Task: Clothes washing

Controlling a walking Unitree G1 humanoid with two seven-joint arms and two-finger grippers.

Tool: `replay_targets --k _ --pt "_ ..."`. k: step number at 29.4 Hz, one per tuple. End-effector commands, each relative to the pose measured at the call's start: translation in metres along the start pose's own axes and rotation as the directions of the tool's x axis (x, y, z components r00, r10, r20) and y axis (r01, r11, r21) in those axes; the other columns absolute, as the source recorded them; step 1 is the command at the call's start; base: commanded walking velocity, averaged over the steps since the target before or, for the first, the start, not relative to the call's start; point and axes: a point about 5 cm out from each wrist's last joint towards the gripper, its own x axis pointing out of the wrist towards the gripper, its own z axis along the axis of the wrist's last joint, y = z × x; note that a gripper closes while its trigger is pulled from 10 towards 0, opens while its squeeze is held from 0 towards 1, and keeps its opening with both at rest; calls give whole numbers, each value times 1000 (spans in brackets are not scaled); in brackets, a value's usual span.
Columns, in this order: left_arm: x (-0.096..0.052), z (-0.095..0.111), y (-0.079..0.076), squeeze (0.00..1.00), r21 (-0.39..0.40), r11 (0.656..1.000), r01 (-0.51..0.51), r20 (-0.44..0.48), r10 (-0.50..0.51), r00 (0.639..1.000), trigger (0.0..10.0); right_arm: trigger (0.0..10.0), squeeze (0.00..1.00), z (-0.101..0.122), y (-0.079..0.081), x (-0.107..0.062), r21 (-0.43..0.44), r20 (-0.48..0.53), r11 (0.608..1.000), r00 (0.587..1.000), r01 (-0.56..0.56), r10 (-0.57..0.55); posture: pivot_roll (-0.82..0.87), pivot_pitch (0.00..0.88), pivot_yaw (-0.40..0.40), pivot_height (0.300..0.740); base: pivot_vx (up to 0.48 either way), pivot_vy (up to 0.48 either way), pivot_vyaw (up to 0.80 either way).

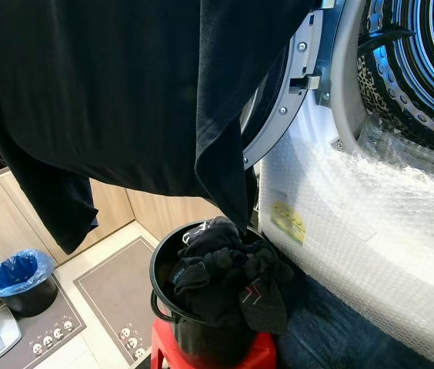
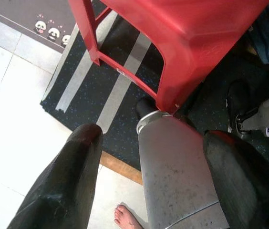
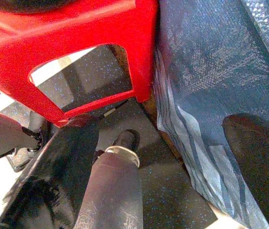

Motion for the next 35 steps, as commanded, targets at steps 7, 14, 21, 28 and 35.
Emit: replay_targets --k 7,14,21,28,35 --pt "0 2 1 0 33 999 6 2 -6 1000 10000 10000 0 -1 2 0 28 -2 1000 1000 -3 3 -111 0 64 740 0 0 0" --pt "1 3 0 0 65 998 18 -3 -17 1000 10000 10000 0 -3 -2 -1 88 5 996 1000 28 -28 -164 0 95 740 0 0 0" --pt "1 3 -2 0 66 998 17 -5 -17 1000 10000 10000 0 -17 -4 -4 113 -23 993 999 34 -31 -141 0 82 740 0 0 0" --pt "0 2 0 1000 -2 1000 17 10 -17 1000 10000 10000 1000 -16 -4 -5 124 -4 992 1000 28 -28 -121 0 74 740 0 0 0" --pt "0 1 6 0 49 999 -13 -6 13 1000 10000 10000 0 -7 -12 -4 153 47 988 998 30 -38 -128 0 76 740 0 0 0"
